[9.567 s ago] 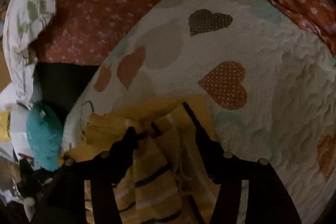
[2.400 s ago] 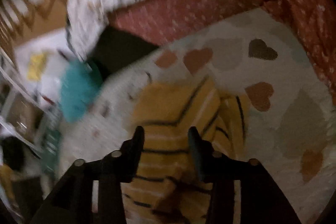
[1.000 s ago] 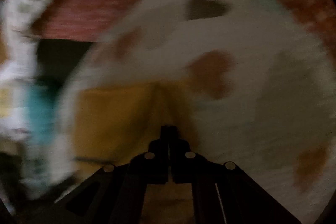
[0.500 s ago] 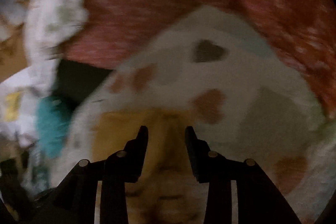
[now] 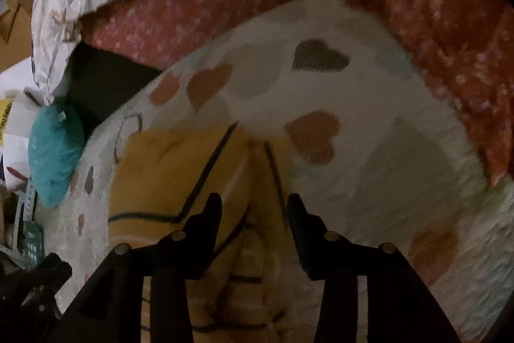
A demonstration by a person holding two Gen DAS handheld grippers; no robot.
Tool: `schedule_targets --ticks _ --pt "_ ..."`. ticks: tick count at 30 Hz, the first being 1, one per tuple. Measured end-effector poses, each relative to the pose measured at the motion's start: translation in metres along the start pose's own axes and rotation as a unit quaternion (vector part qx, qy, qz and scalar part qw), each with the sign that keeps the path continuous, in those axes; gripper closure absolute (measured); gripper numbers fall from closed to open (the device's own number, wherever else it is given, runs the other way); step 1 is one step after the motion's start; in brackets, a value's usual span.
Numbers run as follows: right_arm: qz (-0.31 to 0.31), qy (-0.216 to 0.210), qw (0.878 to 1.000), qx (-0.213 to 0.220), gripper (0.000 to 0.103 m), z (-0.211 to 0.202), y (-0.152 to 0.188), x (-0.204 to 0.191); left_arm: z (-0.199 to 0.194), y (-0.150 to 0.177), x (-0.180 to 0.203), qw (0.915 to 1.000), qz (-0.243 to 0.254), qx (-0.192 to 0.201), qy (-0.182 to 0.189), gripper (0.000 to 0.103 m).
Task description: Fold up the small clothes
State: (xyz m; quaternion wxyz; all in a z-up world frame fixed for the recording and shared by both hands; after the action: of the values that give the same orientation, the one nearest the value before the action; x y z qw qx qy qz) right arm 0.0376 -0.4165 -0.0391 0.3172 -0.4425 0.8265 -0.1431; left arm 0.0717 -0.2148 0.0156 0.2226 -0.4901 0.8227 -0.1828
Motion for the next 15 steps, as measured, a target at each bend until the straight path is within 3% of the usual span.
schedule_targets --ticks 2,5,15 --pt "0.019 -0.018 1.0 0.005 0.054 -0.004 -0.003 0.007 0.0 0.0 0.002 1.0 0.006 0.001 -0.003 0.079" --pt "0.02 -0.009 1.0 0.009 0.046 -0.004 -0.006 0.014 0.001 0.001 0.004 0.9999 0.01 0.002 -0.004 0.079" --pt "0.019 -0.008 1.0 0.006 0.039 0.004 -0.004 0.01 0.007 0.002 0.0 1.0 0.005 -0.002 -0.004 0.077"
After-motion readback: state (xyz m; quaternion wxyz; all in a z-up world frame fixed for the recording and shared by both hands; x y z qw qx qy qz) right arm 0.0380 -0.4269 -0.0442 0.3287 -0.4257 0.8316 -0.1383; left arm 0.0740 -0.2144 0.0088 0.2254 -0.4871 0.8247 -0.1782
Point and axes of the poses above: each gripper's, at about its wrist camera, not at the fingertips, and z roughly the way its jaws point, x to its right, y to its underside, the point moved 10 cm from there along z, roughly the way its jaws point, and after that the axes turned 4 degrees about -z, right-handed, at the moved point
